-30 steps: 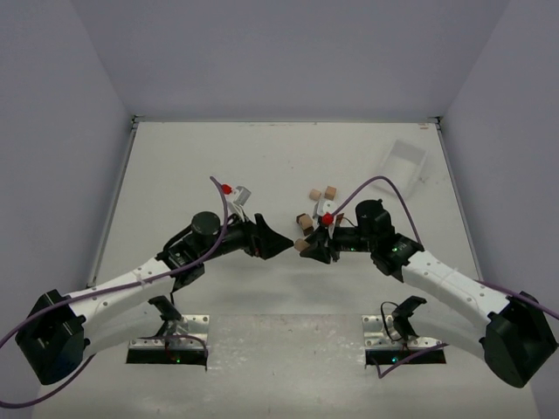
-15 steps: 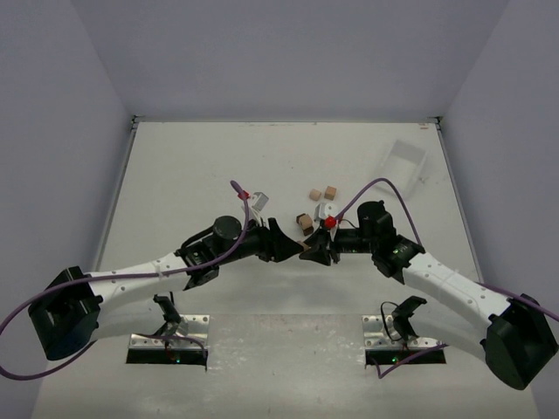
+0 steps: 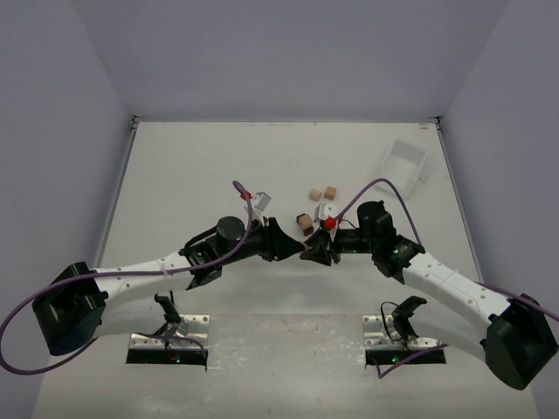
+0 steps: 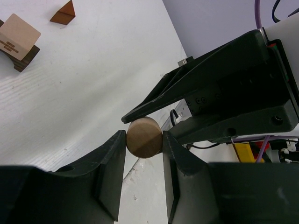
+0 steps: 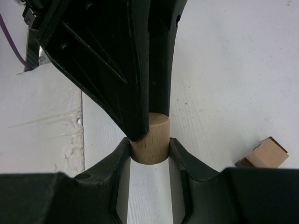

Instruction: Build the wood block tower

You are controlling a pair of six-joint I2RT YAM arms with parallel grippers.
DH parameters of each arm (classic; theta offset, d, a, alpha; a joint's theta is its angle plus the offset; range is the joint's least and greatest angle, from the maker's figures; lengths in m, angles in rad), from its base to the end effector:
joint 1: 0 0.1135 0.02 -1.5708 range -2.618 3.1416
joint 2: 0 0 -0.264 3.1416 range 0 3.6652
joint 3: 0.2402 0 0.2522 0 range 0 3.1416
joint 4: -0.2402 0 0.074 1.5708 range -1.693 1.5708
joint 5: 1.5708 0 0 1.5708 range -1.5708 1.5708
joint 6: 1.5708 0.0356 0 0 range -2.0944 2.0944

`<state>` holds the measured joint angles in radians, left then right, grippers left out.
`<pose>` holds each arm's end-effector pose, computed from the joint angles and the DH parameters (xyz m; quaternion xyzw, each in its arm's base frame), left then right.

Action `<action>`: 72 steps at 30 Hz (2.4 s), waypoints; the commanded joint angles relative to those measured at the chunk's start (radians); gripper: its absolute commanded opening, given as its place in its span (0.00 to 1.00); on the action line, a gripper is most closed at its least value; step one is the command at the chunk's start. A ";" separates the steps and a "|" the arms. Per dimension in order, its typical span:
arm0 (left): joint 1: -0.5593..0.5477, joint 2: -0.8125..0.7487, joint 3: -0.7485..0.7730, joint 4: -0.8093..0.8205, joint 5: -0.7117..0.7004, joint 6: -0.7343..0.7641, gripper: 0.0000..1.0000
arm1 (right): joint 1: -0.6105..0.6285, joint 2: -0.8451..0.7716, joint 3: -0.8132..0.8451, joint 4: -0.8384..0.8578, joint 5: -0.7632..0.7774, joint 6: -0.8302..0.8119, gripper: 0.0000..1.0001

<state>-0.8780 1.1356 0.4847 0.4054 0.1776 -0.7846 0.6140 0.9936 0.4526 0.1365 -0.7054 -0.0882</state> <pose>0.1521 -0.1931 0.2257 0.0912 0.7819 -0.4998 0.3613 0.1582 0.1397 0.2202 -0.4480 0.6701 0.4127 0.4241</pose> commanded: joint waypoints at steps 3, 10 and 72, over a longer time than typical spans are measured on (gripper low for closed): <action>-0.023 0.027 0.055 0.093 0.051 0.012 0.06 | 0.009 -0.006 0.004 0.023 0.006 -0.029 0.06; -0.038 0.029 0.110 0.028 0.022 0.068 0.00 | 0.009 0.000 0.017 -0.001 0.087 -0.013 0.48; -0.035 0.689 0.885 -0.720 -0.538 0.362 0.00 | -0.211 -0.109 0.011 -0.434 1.152 0.606 0.99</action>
<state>-0.9112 1.8149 1.3179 -0.3291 -0.3450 -0.4401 0.4053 0.8797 0.4416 -0.3013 0.4165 0.4984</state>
